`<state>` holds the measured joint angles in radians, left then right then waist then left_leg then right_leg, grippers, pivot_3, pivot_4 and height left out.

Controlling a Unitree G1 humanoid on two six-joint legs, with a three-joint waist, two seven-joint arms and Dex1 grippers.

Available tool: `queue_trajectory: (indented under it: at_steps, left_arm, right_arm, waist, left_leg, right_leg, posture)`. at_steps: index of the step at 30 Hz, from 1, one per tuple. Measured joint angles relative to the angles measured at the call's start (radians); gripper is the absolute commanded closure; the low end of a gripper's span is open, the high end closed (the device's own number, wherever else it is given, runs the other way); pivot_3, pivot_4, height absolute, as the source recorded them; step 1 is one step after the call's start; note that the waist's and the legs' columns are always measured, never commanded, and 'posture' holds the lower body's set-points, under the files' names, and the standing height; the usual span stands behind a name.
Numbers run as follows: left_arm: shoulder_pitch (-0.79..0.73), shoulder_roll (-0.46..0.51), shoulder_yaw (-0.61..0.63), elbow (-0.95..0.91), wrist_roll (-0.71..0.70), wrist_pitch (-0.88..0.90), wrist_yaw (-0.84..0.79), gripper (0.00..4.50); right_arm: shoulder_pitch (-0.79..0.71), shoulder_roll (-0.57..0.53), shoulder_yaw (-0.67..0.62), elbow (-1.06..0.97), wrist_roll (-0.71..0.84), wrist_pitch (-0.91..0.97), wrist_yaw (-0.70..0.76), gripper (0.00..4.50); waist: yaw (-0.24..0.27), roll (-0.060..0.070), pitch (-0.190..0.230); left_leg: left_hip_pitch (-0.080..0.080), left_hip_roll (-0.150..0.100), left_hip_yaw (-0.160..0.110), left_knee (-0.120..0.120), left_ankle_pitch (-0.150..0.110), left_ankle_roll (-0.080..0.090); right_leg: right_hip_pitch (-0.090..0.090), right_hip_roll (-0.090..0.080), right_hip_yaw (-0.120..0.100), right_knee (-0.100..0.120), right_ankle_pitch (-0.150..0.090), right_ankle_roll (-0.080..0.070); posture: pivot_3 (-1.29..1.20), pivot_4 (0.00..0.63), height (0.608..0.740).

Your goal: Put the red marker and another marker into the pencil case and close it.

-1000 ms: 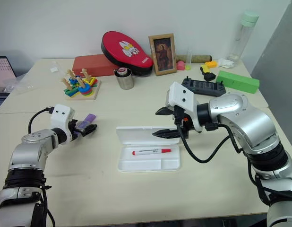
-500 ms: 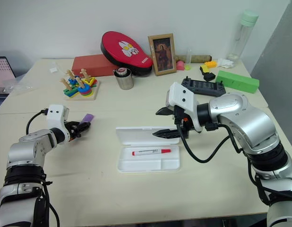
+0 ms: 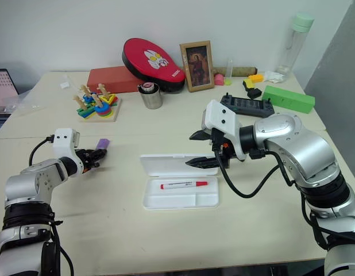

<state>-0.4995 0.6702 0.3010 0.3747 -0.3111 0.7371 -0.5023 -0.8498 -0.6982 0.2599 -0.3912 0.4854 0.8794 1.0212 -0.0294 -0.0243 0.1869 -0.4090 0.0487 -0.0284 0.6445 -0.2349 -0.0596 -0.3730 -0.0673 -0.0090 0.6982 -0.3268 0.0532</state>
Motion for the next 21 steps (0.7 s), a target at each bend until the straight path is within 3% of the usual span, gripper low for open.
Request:
queue_trajectory:
  at_steps: [11,16,21]
  left_arm:
    - [0.105,0.034,-0.028,-0.294,0.014,0.034,0.005,3.28]
    - [0.137,0.154,-0.035,-0.577,-0.010,0.061,-0.079,3.28]
    - [0.118,0.199,-0.061,-0.728,-0.070,0.075,-0.159,3.28]
  right_arm:
    - [0.000,-0.003,0.000,0.000,0.000,0.000,0.002,1.04]
    - [0.000,-0.004,0.000,0.000,0.000,-0.003,0.004,1.04]
    - [0.000,-0.008,0.000,0.000,-0.001,-0.014,0.012,1.04]
  waist:
    - [0.000,0.000,0.000]
    - [0.000,0.000,0.000]
    - [0.001,0.000,0.001]
  left_leg:
    - [-0.001,0.000,0.000,0.000,0.000,0.000]
    - [-0.002,0.000,0.000,-0.001,0.000,0.000]
    - [-0.002,0.000,0.000,-0.001,0.000,0.000]
  right_leg:
    - [0.000,0.000,0.000,0.000,0.000,0.000]
    - [-0.001,0.000,0.000,-0.002,0.000,0.000]
    - [-0.001,0.000,0.000,-0.001,0.000,0.000]
  posture:
    - [0.00,0.150,0.740]
    - [0.00,0.150,0.740]
    - [0.00,0.150,0.740]
